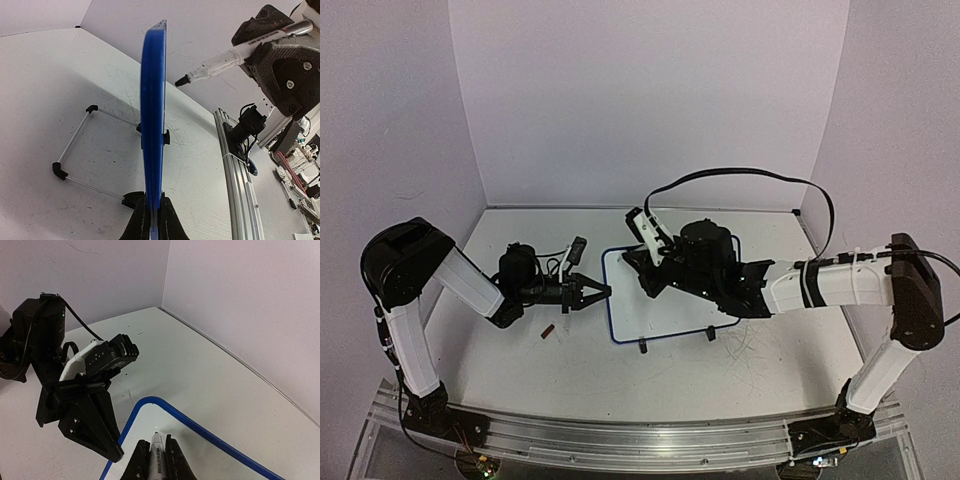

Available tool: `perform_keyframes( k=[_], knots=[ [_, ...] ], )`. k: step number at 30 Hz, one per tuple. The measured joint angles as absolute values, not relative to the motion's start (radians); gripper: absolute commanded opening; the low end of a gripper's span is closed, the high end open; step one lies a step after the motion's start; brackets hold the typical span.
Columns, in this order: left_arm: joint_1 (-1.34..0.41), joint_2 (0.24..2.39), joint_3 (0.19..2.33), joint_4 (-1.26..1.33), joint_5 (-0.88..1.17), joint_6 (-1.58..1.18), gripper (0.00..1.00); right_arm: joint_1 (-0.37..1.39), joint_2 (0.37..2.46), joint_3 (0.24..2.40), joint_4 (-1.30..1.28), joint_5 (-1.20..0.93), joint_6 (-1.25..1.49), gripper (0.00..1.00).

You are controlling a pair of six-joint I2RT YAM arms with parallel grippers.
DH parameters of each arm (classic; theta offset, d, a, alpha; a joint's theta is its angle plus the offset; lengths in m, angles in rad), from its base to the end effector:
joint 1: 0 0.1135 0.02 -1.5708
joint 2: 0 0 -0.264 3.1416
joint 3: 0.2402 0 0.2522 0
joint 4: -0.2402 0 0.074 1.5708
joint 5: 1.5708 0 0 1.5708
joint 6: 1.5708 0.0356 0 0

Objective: Write a sentence on the whiteboard

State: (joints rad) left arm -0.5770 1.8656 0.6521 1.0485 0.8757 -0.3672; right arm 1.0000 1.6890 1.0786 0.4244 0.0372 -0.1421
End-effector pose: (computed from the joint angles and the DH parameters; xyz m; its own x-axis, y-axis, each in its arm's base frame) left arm 0.2651 -0.2052 0.1417 -0.4818 0.0393 -0.8754 0.8693 0.1474 -0.4719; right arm 0.2140 0.3308 0.2641 0.0174 -0.2349 -0.9719 -0.8270 0.5429 -0.1460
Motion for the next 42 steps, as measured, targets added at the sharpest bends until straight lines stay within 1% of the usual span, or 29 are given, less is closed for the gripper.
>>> perform_keyframes(
  k=[42],
  knots=[
    [-0.577,1.856,0.647,1.038,0.86,-0.373,0.0,1.005,1.72,1.065,0.465,0.079,-0.127,0.0]
  ],
)
